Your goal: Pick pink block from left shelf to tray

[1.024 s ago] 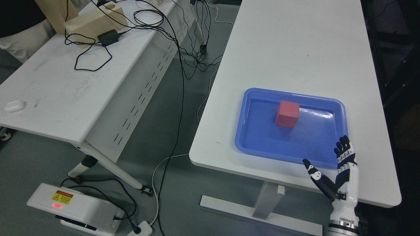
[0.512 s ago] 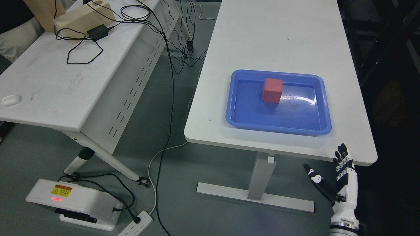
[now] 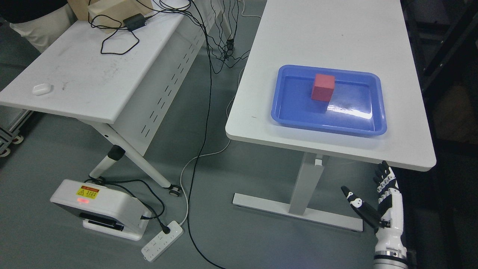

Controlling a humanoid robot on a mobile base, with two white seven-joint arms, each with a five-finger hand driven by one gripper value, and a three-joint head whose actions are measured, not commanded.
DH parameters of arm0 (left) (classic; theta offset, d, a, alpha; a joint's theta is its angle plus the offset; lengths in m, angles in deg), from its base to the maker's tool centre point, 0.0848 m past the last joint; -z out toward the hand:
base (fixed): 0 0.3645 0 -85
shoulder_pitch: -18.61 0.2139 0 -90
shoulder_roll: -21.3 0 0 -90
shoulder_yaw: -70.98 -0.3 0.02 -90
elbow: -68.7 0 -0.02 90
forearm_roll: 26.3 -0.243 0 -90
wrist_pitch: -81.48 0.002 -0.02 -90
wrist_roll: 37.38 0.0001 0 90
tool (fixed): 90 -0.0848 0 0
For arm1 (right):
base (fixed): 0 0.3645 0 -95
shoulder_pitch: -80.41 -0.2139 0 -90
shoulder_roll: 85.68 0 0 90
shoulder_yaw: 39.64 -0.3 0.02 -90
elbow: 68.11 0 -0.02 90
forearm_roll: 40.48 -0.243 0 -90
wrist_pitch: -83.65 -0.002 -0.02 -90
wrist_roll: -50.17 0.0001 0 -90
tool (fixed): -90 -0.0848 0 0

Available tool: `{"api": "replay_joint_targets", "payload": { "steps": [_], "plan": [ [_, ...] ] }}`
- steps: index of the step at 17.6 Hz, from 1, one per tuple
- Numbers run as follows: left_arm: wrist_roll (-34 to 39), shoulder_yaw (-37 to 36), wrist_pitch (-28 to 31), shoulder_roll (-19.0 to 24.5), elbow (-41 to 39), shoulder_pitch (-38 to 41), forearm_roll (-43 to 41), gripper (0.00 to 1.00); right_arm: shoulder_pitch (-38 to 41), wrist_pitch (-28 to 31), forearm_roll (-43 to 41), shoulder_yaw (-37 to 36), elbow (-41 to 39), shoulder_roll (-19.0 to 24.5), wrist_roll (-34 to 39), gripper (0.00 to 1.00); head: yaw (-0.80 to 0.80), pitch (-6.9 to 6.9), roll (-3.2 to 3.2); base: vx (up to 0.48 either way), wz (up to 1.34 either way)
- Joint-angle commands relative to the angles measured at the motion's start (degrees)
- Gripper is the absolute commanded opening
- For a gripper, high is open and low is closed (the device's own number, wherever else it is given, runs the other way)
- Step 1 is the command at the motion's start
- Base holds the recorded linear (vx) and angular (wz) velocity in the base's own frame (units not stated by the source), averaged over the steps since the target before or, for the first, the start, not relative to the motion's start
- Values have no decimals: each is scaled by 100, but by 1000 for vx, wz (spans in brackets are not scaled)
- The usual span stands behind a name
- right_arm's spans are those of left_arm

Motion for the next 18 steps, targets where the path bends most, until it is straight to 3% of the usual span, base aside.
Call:
{"api": "replay_joint_targets", "payload": {
  "steps": [1,18],
  "plan": [
    [1,0,4,100,-100,0,44,100,-49,-30,-5,-10,11,-100,17,100,0,0,0,-141,3],
    [1,0,4,100,-100,0,44,100,-119,5,-5,-1,11,-100,158,100,0,0,0,-60,-4]
  ]
}}
